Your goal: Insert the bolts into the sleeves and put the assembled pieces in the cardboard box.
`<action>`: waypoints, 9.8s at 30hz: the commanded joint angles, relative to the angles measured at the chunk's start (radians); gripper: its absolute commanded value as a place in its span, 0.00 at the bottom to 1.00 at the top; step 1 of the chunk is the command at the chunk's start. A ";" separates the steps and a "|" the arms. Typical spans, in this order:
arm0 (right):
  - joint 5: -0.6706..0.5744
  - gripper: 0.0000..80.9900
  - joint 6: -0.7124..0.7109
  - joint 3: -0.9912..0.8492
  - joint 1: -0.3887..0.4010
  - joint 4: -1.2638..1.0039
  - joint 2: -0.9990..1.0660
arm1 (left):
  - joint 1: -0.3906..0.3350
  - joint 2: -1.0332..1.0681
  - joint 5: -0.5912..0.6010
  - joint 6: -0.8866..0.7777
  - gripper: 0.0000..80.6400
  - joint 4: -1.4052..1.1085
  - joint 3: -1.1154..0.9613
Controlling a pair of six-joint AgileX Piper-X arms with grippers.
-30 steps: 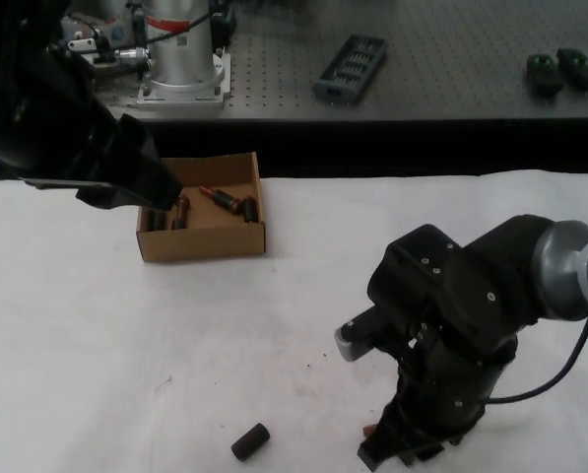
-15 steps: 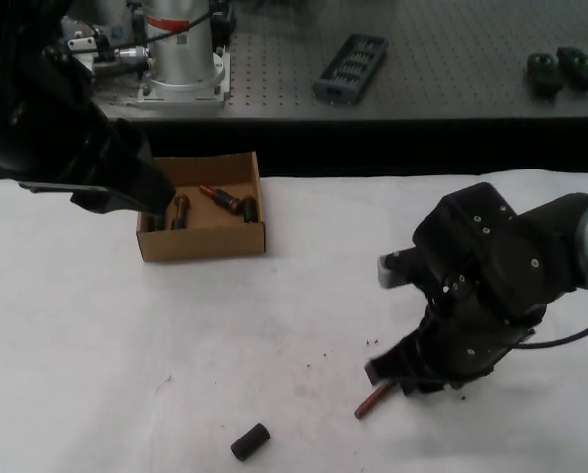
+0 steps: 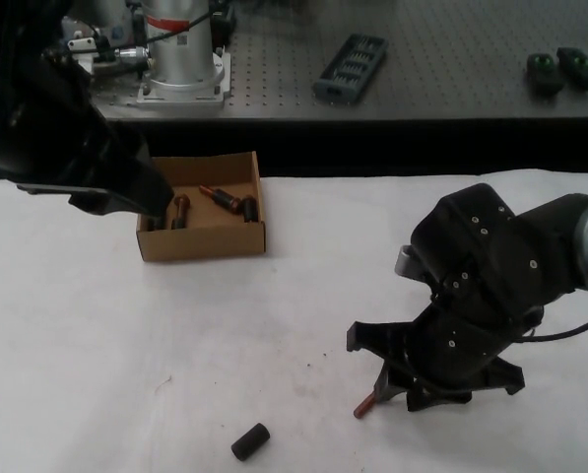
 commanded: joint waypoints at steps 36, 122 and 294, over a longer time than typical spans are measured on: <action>0.042 0.27 0.252 -0.003 0.044 -0.090 0.070 | -0.002 -0.013 -0.007 0.004 0.50 0.032 -0.004; -0.150 0.05 -0.712 0.118 -0.026 -0.099 -0.508 | -0.147 0.178 0.000 0.006 0.50 -0.141 0.238; -0.921 0.05 0.164 0.242 -0.080 -1.461 0.055 | -0.122 0.243 0.471 -0.306 0.01 -1.635 0.813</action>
